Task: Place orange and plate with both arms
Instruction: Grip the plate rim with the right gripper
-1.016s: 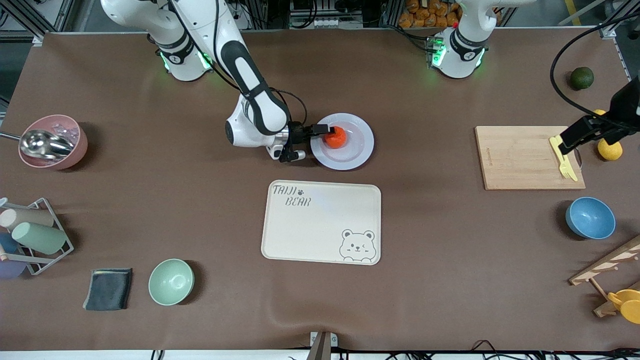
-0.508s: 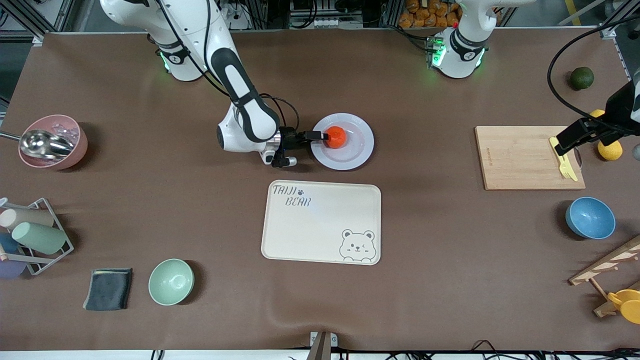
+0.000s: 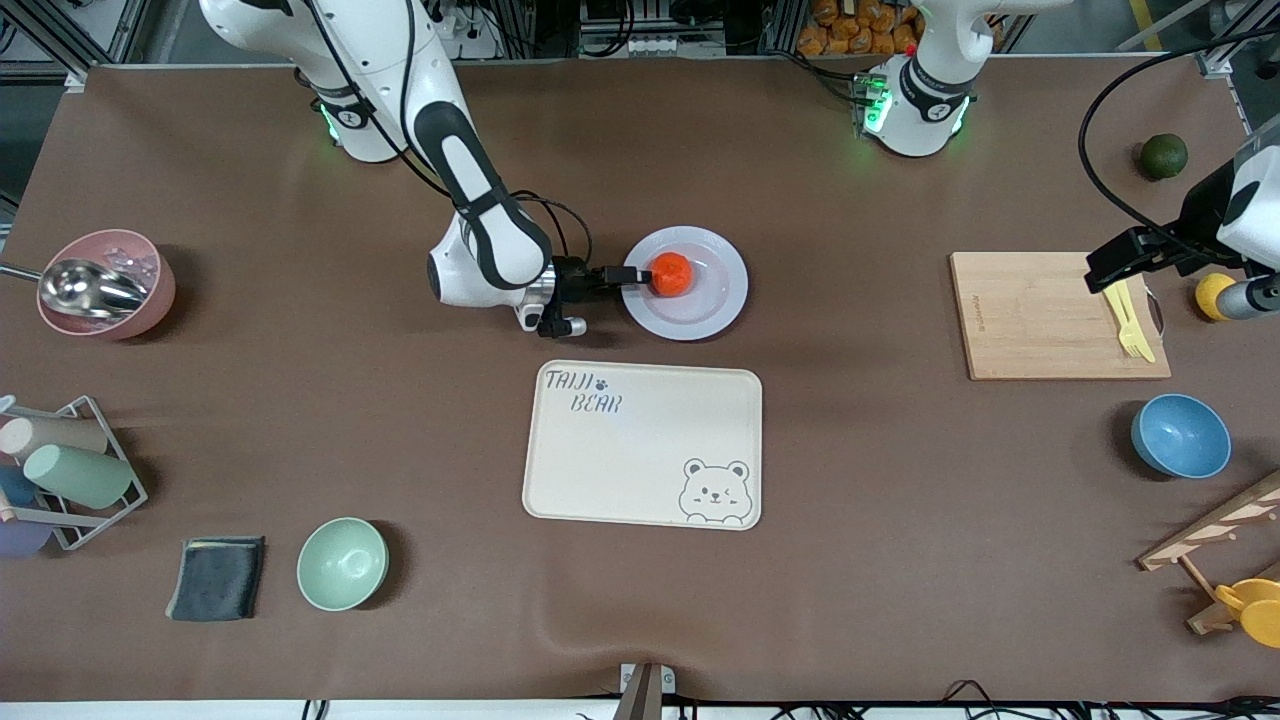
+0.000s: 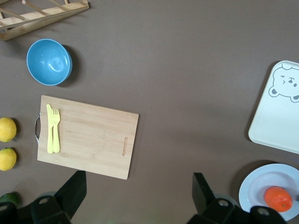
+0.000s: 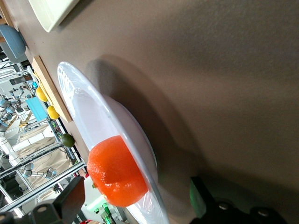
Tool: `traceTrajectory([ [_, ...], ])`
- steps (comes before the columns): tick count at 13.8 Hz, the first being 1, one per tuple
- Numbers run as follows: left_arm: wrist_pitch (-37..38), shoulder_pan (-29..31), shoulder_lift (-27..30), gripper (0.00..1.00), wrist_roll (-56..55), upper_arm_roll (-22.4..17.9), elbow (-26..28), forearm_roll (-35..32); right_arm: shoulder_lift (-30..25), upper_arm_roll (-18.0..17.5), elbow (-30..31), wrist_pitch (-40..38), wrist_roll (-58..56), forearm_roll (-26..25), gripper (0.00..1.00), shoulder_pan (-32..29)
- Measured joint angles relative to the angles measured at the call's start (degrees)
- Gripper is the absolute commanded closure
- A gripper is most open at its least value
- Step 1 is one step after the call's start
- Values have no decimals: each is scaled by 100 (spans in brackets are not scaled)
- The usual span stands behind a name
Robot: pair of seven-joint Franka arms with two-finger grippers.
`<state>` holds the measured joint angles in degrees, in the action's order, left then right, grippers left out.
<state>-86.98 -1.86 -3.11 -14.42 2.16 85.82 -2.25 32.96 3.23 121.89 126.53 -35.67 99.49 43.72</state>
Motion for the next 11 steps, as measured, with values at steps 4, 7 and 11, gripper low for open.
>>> traceTrajectory([
  [4, 30, 5, 6, 0, 1, -4, -23, 0, -1, -3, 4, 6, -8, 1, 65, 1],
  [7, 30, 6, 7, 0, 1, -5, -30, 0, -23, 2, 89, 102, -229, -7, 100, 49],
  [11, 30, -1, 8, 0, 1, 9, -32, 0, 38, -13, 103, 145, -394, -7, 100, 228],
])
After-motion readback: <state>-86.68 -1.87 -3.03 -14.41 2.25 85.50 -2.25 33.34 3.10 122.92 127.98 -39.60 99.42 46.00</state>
